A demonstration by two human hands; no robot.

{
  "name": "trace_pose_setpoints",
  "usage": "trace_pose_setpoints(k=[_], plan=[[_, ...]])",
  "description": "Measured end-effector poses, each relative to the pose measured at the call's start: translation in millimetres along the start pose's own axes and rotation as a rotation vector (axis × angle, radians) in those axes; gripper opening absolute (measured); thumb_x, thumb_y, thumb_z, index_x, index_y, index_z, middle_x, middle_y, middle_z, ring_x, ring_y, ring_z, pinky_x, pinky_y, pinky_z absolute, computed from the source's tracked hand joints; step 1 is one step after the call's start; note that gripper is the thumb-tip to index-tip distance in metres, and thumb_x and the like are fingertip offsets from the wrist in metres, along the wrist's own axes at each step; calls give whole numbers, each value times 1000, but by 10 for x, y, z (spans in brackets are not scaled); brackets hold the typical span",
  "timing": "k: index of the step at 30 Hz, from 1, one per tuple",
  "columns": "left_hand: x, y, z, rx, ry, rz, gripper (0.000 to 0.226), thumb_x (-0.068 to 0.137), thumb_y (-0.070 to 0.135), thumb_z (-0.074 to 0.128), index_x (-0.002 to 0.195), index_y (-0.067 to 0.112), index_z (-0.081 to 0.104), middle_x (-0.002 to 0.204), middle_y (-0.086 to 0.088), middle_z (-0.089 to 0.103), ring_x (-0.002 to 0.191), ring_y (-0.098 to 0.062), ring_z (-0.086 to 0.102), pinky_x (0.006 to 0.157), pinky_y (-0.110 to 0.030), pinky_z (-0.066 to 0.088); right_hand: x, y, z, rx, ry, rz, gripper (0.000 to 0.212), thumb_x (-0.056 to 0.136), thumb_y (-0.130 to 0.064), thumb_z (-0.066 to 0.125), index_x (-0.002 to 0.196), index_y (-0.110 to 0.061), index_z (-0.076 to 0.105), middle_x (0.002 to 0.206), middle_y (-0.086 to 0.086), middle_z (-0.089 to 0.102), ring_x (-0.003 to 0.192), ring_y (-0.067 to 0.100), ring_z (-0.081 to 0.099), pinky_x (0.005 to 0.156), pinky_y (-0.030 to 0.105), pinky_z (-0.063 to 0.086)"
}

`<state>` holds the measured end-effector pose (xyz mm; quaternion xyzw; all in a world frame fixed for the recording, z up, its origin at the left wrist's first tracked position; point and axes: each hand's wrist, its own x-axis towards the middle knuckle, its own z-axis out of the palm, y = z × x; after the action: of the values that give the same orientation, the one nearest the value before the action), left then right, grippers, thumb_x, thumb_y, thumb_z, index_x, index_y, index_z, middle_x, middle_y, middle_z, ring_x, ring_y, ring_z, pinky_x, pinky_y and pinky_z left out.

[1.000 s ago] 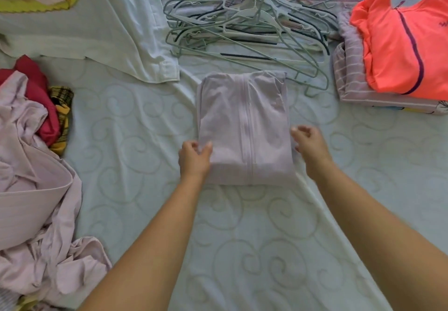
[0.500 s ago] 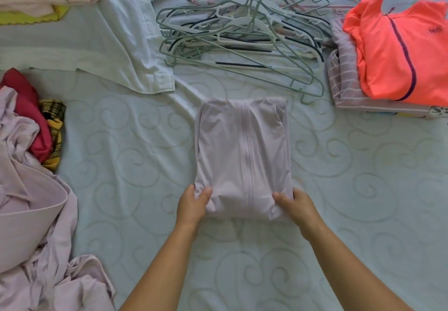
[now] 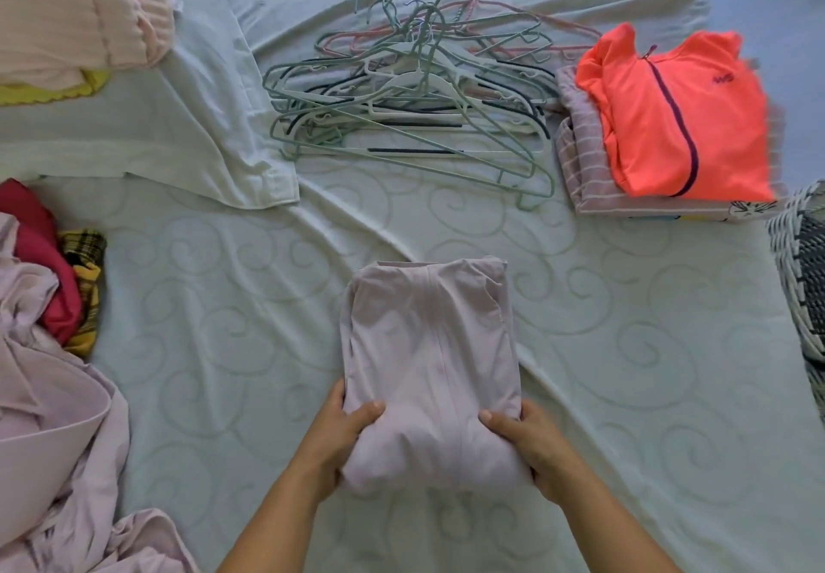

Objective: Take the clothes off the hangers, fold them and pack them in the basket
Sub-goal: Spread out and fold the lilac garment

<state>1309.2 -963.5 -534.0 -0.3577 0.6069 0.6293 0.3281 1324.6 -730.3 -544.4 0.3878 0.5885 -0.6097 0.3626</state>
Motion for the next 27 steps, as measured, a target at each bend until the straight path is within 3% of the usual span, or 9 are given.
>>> trace_pose_setpoints(k=[4,8,12,17,19,23,25,27], plan=[[-231,291,215,-63,-1,83,50,80,5,69,123,23,51,105,4,67,84,-14,68,59,-22,53,-231,-320,-269,66,-73,-108,44,65,-14,79,106,-14,62,92,0,74,81,17,71,63,26,54],[-487,732,750,-94,-7,171,38,85,4,61,119,19,55,98,1,71,76,-12,71,54,-23,54,-467,-804,-760,108,-62,-197,22,79,-8,70,99,-11,64,82,-1,75,72,13,71,57,23,55],[-553,1313,1444,-150,-35,220,36,87,3,57,119,18,56,84,1,74,65,-13,70,47,-24,52,-576,-1511,-1384,83,-54,-332,19,79,-8,68,97,-12,64,81,1,74,70,14,69,59,25,54],[-449,2262,2395,-208,-127,410,33,88,0,54,116,18,54,73,4,72,57,-11,67,48,-23,53,-716,-2648,-2205,49,11,-586,7,81,-6,64,83,-12,63,62,-4,70,52,8,65,47,20,52],[-358,2633,2731,-226,-185,516,35,89,-1,53,119,16,53,78,2,71,59,-11,66,51,-24,54,-745,-3053,-2528,42,28,-697,9,78,-10,67,85,-14,64,64,-5,71,53,8,65,47,21,52],[76,2950,3261,-139,-185,670,45,87,0,57,129,12,47,98,-1,65,71,-10,65,62,-25,56,-442,-3480,-3055,-54,101,-768,36,61,-24,75,93,-12,64,72,-4,72,60,11,67,56,26,56],[448,2858,3432,-20,-102,688,54,83,4,64,133,10,43,103,-5,63,81,-15,64,76,-30,56,-50,-3444,-3234,-141,203,-725,39,69,-22,77,102,-8,62,90,7,72,70,18,66,69,33,56],[836,2640,3539,144,30,653,60,82,8,66,135,9,37,114,-12,60,101,-25,61,93,-38,49,440,-3223,-3333,-330,357,-615,43,81,-23,71,117,-7,54,117,17,62,93,27,62,82,38,48]])
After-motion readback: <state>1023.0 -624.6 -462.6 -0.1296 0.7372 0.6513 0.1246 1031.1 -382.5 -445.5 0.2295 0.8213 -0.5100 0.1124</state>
